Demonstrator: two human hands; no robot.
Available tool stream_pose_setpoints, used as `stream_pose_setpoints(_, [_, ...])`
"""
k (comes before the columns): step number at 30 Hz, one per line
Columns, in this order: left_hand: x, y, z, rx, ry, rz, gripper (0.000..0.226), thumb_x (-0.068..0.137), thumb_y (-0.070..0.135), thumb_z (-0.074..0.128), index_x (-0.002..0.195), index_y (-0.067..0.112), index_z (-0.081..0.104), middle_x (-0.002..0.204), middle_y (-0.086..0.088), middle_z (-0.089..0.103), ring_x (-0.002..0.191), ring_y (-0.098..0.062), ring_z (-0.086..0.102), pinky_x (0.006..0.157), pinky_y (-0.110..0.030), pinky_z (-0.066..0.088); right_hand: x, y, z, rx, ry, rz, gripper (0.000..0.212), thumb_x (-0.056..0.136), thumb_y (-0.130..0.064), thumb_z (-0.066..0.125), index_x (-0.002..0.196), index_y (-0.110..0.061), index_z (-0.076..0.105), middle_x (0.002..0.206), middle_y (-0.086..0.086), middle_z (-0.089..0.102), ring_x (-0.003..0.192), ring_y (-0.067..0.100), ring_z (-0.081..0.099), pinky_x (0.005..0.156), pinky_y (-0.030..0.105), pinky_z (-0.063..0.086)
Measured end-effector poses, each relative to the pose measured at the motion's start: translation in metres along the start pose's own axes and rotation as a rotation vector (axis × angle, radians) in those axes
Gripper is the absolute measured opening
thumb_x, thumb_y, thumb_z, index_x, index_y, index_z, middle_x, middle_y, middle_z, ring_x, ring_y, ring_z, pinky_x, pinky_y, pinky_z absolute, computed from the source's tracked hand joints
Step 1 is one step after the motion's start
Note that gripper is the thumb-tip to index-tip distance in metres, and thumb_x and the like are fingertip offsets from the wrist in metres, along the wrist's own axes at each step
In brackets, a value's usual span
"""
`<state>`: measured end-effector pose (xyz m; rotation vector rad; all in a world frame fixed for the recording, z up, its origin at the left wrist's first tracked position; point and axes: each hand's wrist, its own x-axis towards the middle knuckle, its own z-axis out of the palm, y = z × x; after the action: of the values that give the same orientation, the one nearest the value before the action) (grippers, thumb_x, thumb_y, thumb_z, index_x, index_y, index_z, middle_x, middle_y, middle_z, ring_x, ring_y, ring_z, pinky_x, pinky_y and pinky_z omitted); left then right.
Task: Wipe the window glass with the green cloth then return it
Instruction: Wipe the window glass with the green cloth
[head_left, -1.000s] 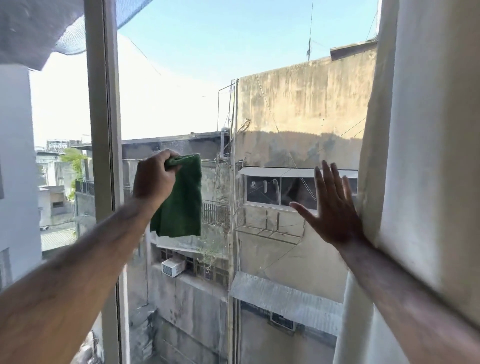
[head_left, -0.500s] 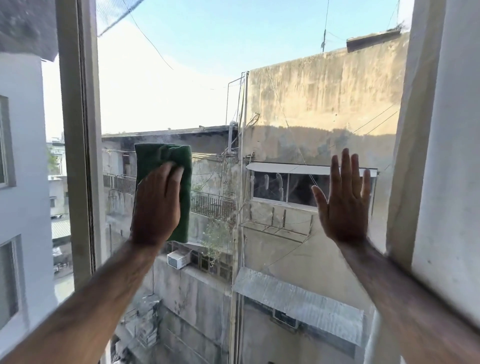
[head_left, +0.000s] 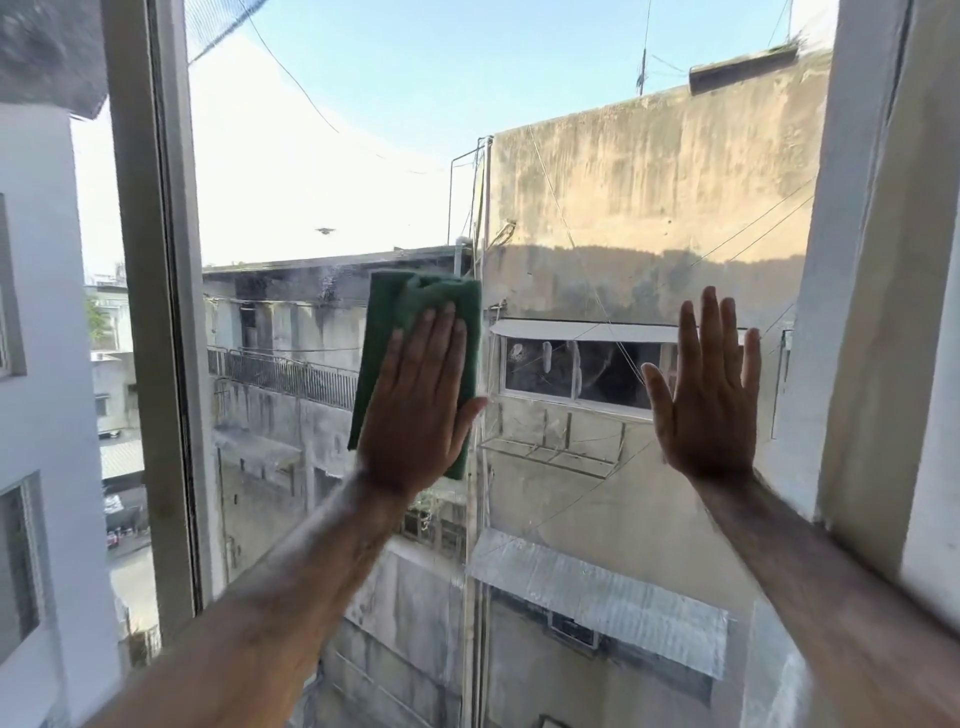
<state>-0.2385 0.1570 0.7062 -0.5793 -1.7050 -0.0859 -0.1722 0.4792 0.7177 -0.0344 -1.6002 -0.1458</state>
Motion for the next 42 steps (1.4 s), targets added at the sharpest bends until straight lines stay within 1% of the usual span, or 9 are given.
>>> stream_pose_setpoints(6, [-0.096, -0.048, -0.009, -0.010, -0.093, -0.076, 0.070, 0.110, 0.045, 0.034, 0.160, -0.003, 0.026, 0.169, -0.023, 0.026, 0.158, -0.039, 0.025, 0.125, -0.064, 0.028, -0.001, 0.000, 0.002, 0.003, 0.014, -0.005, 0.069, 0.115, -0.047, 0.029, 0.170, -0.007, 0.020, 0.180, 0.018, 0.018, 0.168, 0.034, 0.015, 0.136, 0.060, 0.014])
stream_pose_setpoints(11, [0.007, -0.056, -0.024, -0.050, 0.093, -0.492, 0.069, 0.110, 0.040, 0.038, 0.162, -0.002, 0.020, 0.172, -0.021, 0.021, 0.161, -0.035, 0.017, 0.131, -0.057, 0.014, -0.003, -0.002, 0.001, 0.017, 0.030, -0.008, 0.065, 0.116, -0.043, 0.027, 0.171, -0.008, 0.021, 0.180, 0.017, 0.018, 0.168, 0.032, 0.016, 0.134, 0.062, 0.018])
stream_pose_setpoints(14, [0.071, -0.036, -0.028, -0.031, 0.134, -0.545, 0.071, 0.111, 0.047, 0.029, 0.163, 0.001, 0.018, 0.174, -0.017, 0.019, 0.162, -0.032, 0.016, 0.131, -0.054, 0.014, -0.004, -0.002, 0.001, 0.026, 0.034, -0.006, 0.065, 0.115, -0.042, 0.027, 0.170, -0.007, 0.023, 0.180, 0.017, 0.020, 0.168, 0.032, 0.016, 0.134, 0.061, 0.018])
stream_pose_setpoints(16, [0.092, -0.013, -0.025, -0.023, 0.153, -0.435, 0.071, 0.110, 0.049, 0.031, 0.162, 0.001, 0.022, 0.172, -0.017, 0.023, 0.161, -0.033, 0.018, 0.131, -0.054, 0.015, -0.003, -0.001, 0.001, 0.031, 0.034, -0.007, 0.065, 0.115, -0.041, 0.027, 0.170, -0.007, 0.024, 0.179, 0.017, 0.020, 0.168, 0.031, 0.016, 0.135, 0.060, 0.017])
stream_pose_setpoints(21, [0.057, 0.029, 0.001, 0.039, 0.040, 0.220, 0.074, 0.111, 0.054, 0.029, 0.164, 0.004, 0.018, 0.173, -0.018, 0.020, 0.162, -0.034, 0.015, 0.131, -0.056, 0.016, 0.000, -0.001, 0.003, 0.029, 0.025, -0.008, 0.064, 0.115, -0.041, 0.030, 0.170, -0.007, 0.024, 0.179, 0.018, 0.021, 0.168, 0.033, 0.016, 0.135, 0.061, 0.017])
stream_pose_setpoints(28, [-0.046, -0.020, 0.008, 0.140, -0.090, 0.550, 0.072, 0.109, 0.054, 0.036, 0.164, 0.009, 0.022, 0.173, -0.012, 0.020, 0.162, -0.029, 0.017, 0.131, -0.054, 0.017, -0.001, -0.002, 0.001, 0.009, 0.034, 0.003, 0.064, 0.115, -0.041, 0.031, 0.170, -0.009, 0.024, 0.179, 0.017, 0.023, 0.168, 0.032, 0.019, 0.134, 0.060, 0.019])
stream_pose_setpoints(30, [-0.020, -0.040, 0.002, 0.128, -0.046, 0.524, 0.068, 0.110, 0.049, 0.040, 0.163, 0.008, 0.027, 0.172, -0.013, 0.025, 0.160, -0.031, 0.023, 0.129, -0.058, 0.024, -0.001, -0.002, 0.001, 0.000, 0.037, 0.005, 0.064, 0.116, -0.041, 0.032, 0.170, -0.009, 0.023, 0.179, 0.017, 0.023, 0.168, 0.032, 0.019, 0.135, 0.059, 0.018])
stream_pose_setpoints(36, [0.082, 0.012, -0.010, -0.052, 0.124, -0.131, 0.063, 0.111, 0.042, 0.036, 0.162, 0.007, 0.027, 0.172, -0.012, 0.028, 0.160, -0.032, 0.021, 0.130, -0.059, 0.018, -0.003, -0.002, 0.000, -0.013, 0.020, 0.004, 0.064, 0.116, -0.042, 0.031, 0.171, -0.010, 0.020, 0.179, 0.017, 0.021, 0.168, 0.031, 0.017, 0.136, 0.058, 0.016])
stream_pose_setpoints(42, [0.058, 0.085, 0.016, -0.025, 0.030, 0.312, 0.066, 0.111, 0.049, 0.031, 0.165, 0.013, 0.019, 0.174, -0.009, 0.022, 0.162, -0.030, 0.016, 0.131, -0.055, 0.016, -0.001, -0.002, -0.001, -0.007, 0.014, 0.002, 0.062, 0.116, -0.040, 0.031, 0.170, -0.009, 0.023, 0.178, 0.018, 0.024, 0.167, 0.033, 0.021, 0.135, 0.058, 0.017])
